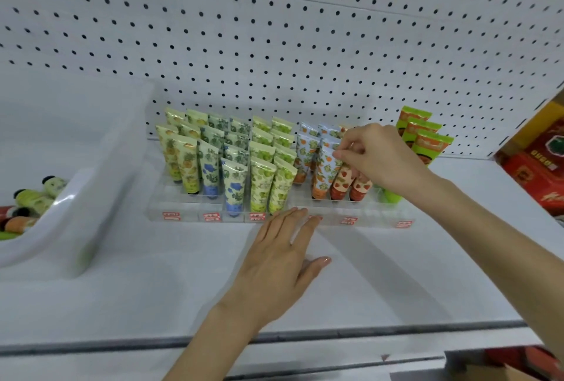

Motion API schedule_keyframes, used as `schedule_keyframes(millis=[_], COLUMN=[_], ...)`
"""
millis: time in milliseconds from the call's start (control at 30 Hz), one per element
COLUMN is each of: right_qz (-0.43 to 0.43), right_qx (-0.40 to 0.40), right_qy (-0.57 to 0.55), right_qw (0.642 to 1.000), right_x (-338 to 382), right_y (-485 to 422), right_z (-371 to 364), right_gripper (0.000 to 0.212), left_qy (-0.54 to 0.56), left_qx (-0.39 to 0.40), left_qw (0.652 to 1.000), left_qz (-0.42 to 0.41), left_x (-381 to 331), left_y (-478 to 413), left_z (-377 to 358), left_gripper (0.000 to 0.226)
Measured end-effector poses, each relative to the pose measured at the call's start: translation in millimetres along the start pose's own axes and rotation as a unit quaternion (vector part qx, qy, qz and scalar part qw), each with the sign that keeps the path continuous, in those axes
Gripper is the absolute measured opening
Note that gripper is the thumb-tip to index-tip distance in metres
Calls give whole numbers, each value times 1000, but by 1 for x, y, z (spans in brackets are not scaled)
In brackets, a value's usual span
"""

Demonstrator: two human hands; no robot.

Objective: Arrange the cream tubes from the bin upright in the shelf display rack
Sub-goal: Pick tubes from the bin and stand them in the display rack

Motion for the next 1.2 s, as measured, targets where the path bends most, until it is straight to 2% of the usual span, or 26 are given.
schedule_keyframes(millis=[500, 733, 900, 1000, 1100, 1200], right_qz=[-6, -22, -47, -48, -14, 22], right_qx=[20, -41, -74, -86, -79, -90], right_qy=[9, -4, 64, 125, 173, 179], right_qw=[1000, 999, 994, 987, 982, 979], right_x=[3, 8, 10, 32, 68, 116], right_y=[-3, 29, 75, 96, 108, 119], right_z=[2, 25, 27, 28, 28, 32], right_gripper=[9, 15, 21, 27, 31, 32], left_qy=[21, 119, 134, 125, 111, 80], left_qx=[14, -16, -18, -39, -61, -89], left_qw=[1000, 993, 991, 991, 992, 993], left_qz=[-3, -3, -8, -14, 2, 8], left_x=[0, 3, -2, -7, -4, 2], left_y=[2, 5, 20, 38, 63, 95], left_z=[0, 14, 32, 55, 92, 133], left_gripper=[61, 62, 58, 58, 60, 61])
Point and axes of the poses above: each hand's wrist, its own y-axis away from the middle knuckle, its own z-axis out of the back of the hand, x = y × z, the point moved 10 cm from there along -y, towards the middle knuckle, and after that the axes turned 2 degrees about -z, right-handed, at the moved point
